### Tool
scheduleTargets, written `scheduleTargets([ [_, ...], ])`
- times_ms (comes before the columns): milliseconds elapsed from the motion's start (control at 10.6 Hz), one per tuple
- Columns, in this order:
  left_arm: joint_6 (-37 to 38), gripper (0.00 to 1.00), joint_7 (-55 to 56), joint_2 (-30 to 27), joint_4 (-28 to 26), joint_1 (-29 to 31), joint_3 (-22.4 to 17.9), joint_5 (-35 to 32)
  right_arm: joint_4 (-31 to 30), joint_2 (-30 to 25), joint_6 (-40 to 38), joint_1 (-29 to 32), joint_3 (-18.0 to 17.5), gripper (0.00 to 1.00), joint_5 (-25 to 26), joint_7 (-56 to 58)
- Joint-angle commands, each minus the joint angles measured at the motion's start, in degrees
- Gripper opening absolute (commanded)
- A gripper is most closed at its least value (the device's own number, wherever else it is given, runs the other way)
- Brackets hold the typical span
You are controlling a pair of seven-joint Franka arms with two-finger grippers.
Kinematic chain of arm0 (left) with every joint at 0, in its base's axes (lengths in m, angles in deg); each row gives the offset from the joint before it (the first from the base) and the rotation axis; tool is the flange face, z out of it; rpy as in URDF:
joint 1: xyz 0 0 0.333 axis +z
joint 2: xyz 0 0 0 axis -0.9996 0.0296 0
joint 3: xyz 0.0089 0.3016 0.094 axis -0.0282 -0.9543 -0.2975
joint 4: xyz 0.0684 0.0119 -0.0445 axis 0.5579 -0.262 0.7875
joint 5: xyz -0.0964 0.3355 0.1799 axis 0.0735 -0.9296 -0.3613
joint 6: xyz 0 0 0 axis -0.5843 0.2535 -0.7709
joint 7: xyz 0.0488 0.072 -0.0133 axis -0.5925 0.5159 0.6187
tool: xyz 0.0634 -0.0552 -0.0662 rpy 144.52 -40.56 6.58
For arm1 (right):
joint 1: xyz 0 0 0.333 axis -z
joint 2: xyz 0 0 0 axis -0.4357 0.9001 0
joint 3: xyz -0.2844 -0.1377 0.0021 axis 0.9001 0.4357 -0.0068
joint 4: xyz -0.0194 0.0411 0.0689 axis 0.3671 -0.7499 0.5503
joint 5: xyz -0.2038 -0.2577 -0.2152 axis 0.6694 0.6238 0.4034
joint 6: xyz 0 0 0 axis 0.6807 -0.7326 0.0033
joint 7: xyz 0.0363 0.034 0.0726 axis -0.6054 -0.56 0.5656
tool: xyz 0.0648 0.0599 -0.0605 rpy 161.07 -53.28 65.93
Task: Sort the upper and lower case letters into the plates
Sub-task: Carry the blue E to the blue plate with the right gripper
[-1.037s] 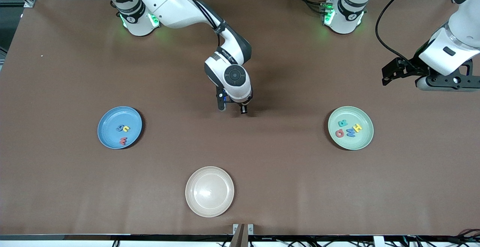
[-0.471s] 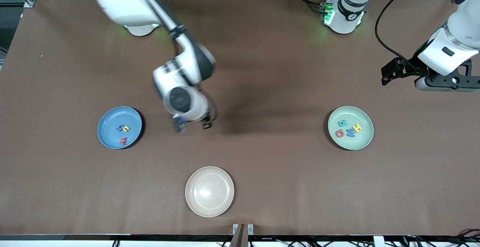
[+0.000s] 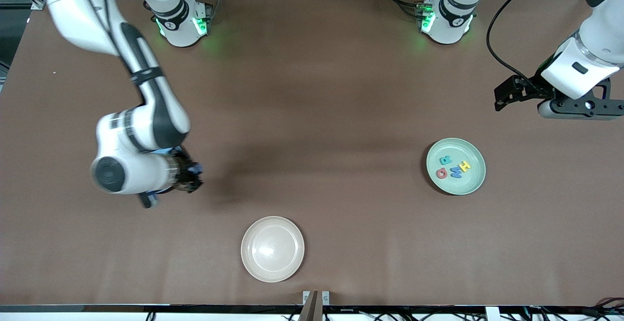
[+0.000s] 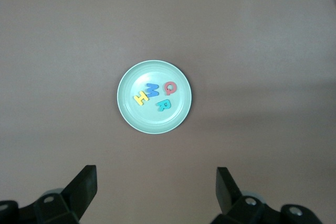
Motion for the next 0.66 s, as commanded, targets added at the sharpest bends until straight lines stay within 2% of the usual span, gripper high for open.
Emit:
scheduleTargets([
  [0,-0.7,1.0,-0.7,-0.4,-0.7,-0.7,-0.2,-1.5,-3.1,-1.1,0.1,2.2,2.6,0.0,0.1,8.1],
  [283,-0.9,1.0,-0.7,-0.2,-1.1,-1.1,-0.1,-1.5,-7.7,-0.7,6.1,2.4,5.9,0.02,1.1,14.3],
  [377,-0.9,1.0,-0.7,-0.2,-1.2,-1.1,0.0,-1.5,-8.9,-0.7,7.7,2.4,6.0,0.18,1.1,14.5],
  [471,-0.9,1.0,-0.7,-0.1,-1.1,-1.2,0.0,-1.5,-9.5,-0.7,8.6,2.4,6.0,0.48,1.3,14.7],
  [565,-0.9,1.0,-0.6,0.0,-1.2,-1.6,0.1,-1.5,-9.5,-0.7,8.7,3.1,6.0,0.99,1.5,15.1],
])
